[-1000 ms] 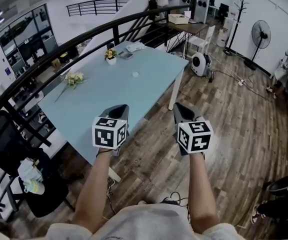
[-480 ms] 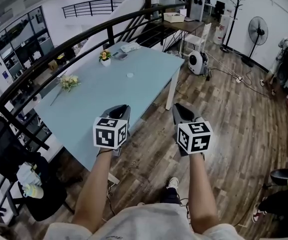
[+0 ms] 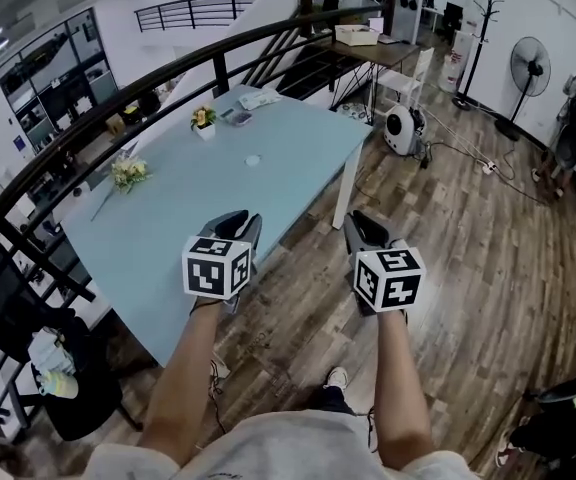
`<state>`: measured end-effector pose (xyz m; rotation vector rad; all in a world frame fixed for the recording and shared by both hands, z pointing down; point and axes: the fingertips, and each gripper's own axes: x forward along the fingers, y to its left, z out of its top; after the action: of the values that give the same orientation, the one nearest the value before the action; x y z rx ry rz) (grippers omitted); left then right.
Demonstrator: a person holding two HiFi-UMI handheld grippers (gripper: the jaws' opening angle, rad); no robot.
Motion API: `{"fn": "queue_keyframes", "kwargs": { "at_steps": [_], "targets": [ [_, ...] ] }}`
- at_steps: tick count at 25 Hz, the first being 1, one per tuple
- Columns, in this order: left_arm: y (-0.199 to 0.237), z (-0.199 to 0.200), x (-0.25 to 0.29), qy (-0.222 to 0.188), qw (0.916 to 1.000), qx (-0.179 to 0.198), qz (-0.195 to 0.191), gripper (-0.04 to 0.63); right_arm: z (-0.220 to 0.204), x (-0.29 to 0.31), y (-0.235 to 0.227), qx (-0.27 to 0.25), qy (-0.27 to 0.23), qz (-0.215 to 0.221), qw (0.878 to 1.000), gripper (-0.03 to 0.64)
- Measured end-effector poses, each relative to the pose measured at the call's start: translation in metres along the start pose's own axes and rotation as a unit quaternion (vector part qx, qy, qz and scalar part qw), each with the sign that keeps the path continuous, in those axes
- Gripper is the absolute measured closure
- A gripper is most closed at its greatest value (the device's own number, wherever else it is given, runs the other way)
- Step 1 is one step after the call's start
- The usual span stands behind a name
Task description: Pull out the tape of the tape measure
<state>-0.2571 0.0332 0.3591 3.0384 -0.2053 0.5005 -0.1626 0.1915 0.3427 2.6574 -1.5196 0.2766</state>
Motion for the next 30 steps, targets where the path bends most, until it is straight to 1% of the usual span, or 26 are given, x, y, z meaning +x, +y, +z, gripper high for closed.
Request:
{"fn": "queue_keyframes", "kwargs": {
  "at_steps": [6, 12, 15, 19, 25, 30],
  "targets": [
    [-0.003, 0.016, 0.048, -0.001, 0.9998, -0.012, 0.018, 0.48, 0.003, 0.034, -0.043, -0.002, 0.008, 0.023, 1.0, 0.556],
    [0.0, 0.026, 0.08, 0.0, 0.9987, -0.026, 0.044, 0.448, 0.009, 0.063, -0.077, -0.004, 0.015, 0.048, 0.999, 0.532],
    [0.003, 0.03, 0.092, 0.003, 0.9979, -0.031, 0.058, 0.428, 0.013, 0.076, -0.093, -0.004, 0.014, 0.059, 0.998, 0.508],
    [0.007, 0.035, 0.104, 0.002, 0.9965, -0.039, 0.074, 0.386, 0.015, 0.091, -0.107, -0.004, 0.016, 0.076, 0.997, 0.469],
    [0.005, 0.039, 0.124, 0.004, 0.9945, -0.043, 0.095, 0.359, 0.014, 0.11, -0.127, -0.001, 0.02, 0.096, 0.995, 0.419],
    [0.006, 0.041, 0.136, 0.006, 0.9925, -0.043, 0.114, 0.354, 0.014, 0.123, -0.135, -0.003, 0.024, 0.118, 0.993, 0.419]
  ]
}}
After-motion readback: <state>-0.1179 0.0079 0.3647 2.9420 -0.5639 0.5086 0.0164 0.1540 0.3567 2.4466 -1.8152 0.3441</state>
